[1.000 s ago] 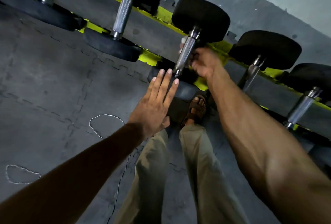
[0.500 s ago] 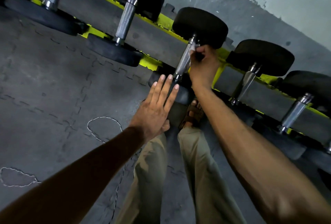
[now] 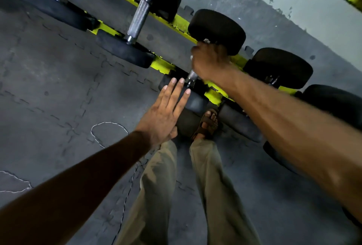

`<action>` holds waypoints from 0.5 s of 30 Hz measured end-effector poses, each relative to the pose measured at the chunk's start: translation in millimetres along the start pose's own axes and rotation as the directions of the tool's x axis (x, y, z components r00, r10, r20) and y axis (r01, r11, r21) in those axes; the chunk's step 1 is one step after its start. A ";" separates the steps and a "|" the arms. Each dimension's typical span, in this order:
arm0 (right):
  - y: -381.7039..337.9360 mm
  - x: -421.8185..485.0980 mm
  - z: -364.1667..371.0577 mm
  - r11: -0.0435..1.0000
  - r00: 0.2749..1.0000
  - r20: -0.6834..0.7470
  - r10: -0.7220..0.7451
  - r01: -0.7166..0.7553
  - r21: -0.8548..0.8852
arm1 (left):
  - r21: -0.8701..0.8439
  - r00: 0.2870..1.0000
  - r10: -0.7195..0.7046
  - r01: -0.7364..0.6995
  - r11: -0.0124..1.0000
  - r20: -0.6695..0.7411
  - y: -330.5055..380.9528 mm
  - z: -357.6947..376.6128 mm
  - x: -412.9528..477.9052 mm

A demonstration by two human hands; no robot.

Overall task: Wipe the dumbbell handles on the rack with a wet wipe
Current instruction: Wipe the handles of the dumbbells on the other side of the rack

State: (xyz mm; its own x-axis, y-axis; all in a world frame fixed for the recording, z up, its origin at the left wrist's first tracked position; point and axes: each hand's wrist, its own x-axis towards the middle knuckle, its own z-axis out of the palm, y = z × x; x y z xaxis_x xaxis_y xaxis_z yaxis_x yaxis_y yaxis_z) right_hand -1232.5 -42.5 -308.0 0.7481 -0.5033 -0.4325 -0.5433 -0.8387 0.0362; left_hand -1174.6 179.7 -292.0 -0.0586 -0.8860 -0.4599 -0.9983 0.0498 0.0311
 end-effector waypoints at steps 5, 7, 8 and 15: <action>-22.7 22.4 -27.3 0.981 0.882 0.467 -0.064 -0.030 0.192 | -0.030 1.000 -0.009 0.009 1.000 0.004 1.7 -3.9 -3.2; -21.5 14.4 -21.1 0.937 0.847 0.512 -0.146 -0.047 0.346 | -0.083 1.000 -0.021 0.021 0.996 0.003 -0.4 -3.1 -7.4; -18.9 13.7 -19.2 0.936 0.836 0.516 -0.185 -0.010 0.353 | -0.104 0.999 -0.035 0.035 0.994 0.001 -0.3 -2.0 -9.1; -10.3 20.0 -33.4 0.945 0.824 0.489 -0.287 0.328 0.002 | -0.107 0.995 -0.095 0.094 0.990 -0.006 10.5 7.4 -2.7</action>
State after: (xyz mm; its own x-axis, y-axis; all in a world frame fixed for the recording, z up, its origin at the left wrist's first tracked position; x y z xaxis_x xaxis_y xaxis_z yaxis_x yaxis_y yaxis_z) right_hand -1199.3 -50.9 -286.9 0.5863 -0.0719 -0.8069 -0.2682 -0.9571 -0.1096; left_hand -1184.9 186.0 -297.0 0.0367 -0.8895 -0.4554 -0.9931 -0.0834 0.0829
